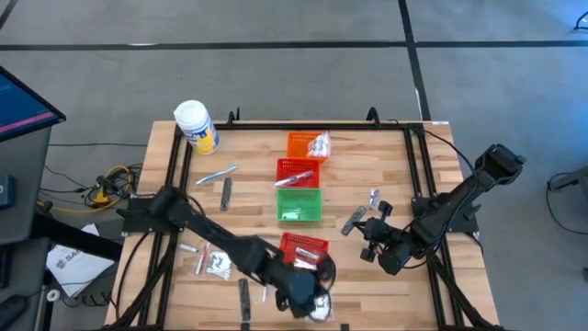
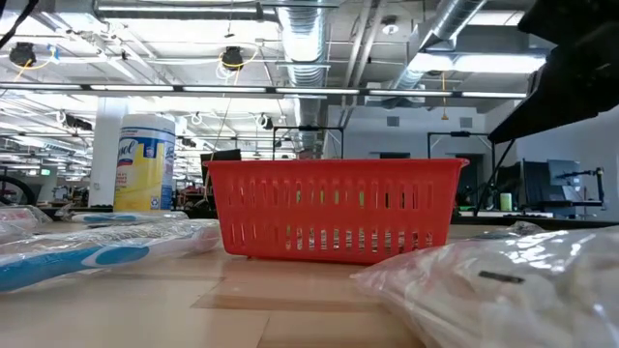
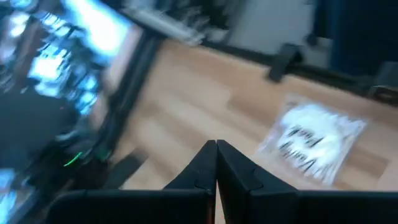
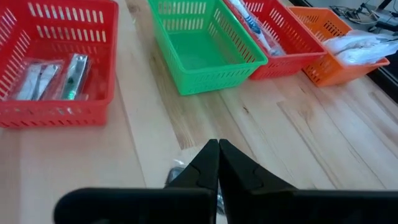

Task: Pick & Place Travel size toiletries
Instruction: Move the transparent cottom pack to the bottom left of the table

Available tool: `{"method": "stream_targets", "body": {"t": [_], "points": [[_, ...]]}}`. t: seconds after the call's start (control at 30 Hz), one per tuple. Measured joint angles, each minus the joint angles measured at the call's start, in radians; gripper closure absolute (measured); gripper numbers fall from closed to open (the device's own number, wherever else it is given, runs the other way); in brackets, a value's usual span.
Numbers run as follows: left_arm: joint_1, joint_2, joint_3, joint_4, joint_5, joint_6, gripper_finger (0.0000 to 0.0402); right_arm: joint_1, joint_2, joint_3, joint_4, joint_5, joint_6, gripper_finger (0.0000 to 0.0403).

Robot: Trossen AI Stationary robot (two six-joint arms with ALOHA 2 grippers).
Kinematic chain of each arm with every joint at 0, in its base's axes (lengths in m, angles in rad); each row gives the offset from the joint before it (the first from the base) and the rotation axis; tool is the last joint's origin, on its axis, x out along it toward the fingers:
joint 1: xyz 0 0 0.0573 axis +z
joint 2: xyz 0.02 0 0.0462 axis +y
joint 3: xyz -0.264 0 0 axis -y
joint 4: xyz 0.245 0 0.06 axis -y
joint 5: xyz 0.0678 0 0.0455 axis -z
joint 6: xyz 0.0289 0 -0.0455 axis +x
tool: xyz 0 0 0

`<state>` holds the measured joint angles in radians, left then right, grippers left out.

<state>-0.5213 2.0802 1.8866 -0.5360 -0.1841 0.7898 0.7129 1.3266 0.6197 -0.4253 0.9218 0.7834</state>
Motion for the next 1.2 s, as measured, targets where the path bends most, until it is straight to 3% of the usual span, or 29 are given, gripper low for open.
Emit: {"method": "stream_targets", "body": {"t": [0.17, 0.3, 0.67, 1.2], "points": [[0.008, 0.168, -0.006, 0.001, 0.017, 0.14, 0.0401, -0.017, 0.0, -0.018, -0.001, 0.002, 0.002, 0.0402], [-0.014, 0.244, 0.007, -0.003, -0.12, 0.305, 0.0401, -0.022, 0.002, -0.033, 0.002, 0.002, 0.02, 0.0402], [-0.021, 0.252, 0.014, -0.058, 0.107, 0.191, 0.0401, -0.049, 0.002, -0.084, 0.022, -0.004, 0.082, 0.0402], [-0.039, 0.326, 0.023, -0.021, 0.092, 0.173, 0.0401, -0.048, 0.002, -0.084, 0.023, -0.004, 0.082, 0.0402]]}}
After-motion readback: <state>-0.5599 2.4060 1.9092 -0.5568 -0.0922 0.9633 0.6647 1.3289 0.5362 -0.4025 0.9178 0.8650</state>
